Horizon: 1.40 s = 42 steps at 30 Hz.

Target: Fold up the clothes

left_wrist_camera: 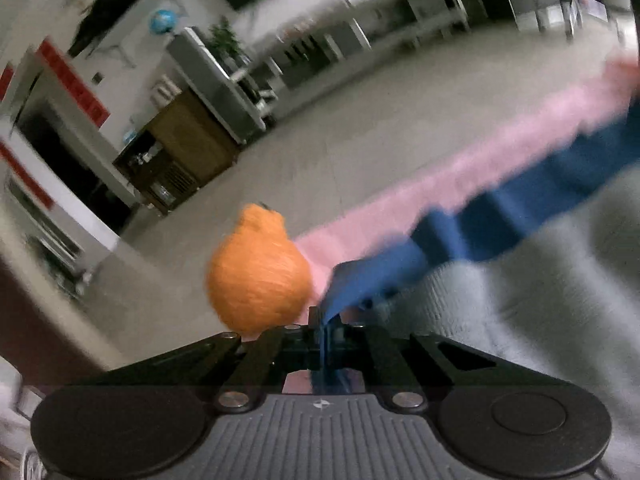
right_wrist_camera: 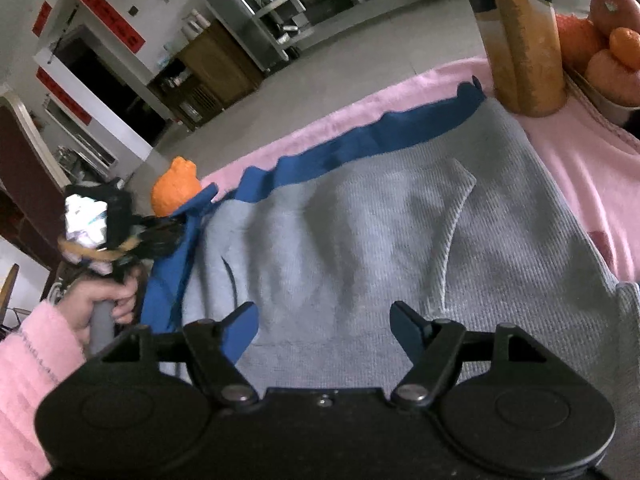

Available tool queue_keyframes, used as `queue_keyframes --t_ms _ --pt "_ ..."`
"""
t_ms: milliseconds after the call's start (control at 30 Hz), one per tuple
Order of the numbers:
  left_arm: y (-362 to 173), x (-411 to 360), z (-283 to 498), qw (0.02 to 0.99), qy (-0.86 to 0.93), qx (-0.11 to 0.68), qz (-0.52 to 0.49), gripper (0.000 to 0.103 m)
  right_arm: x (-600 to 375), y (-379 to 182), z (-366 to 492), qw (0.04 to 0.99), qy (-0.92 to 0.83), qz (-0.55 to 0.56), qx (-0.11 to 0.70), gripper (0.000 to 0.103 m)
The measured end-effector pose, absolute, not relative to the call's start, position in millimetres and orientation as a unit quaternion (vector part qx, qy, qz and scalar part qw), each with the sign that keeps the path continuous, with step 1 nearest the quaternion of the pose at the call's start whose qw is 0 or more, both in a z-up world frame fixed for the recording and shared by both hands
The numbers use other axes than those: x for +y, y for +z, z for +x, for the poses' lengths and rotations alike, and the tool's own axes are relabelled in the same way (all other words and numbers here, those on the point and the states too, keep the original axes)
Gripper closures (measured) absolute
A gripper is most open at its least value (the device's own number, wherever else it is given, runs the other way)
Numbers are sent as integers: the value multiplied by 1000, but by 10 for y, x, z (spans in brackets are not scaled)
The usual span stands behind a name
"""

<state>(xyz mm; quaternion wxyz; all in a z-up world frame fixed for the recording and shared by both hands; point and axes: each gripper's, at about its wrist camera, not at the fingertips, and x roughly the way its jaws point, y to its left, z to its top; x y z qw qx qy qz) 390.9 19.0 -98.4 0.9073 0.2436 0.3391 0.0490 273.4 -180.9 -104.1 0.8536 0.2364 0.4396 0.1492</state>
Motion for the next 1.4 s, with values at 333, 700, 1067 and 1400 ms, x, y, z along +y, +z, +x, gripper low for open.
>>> queue_keyframes --t_ms 333,700,1067,1400 --pt "493 1489 1983 976 73 204 19 99 -1664 -636 1991 839 186 377 345 32" --pt "-52 2882 1183 946 158 227 -169 99 -860 -553 1373 777 252 424 392 32" --pt "-486 3550 655 905 259 247 -231 79 -611 -518 1229 785 252 386 414 31" --pt "-80 2934 613 930 159 303 -136 66 -932 -357 1110 800 229 394 390 31"
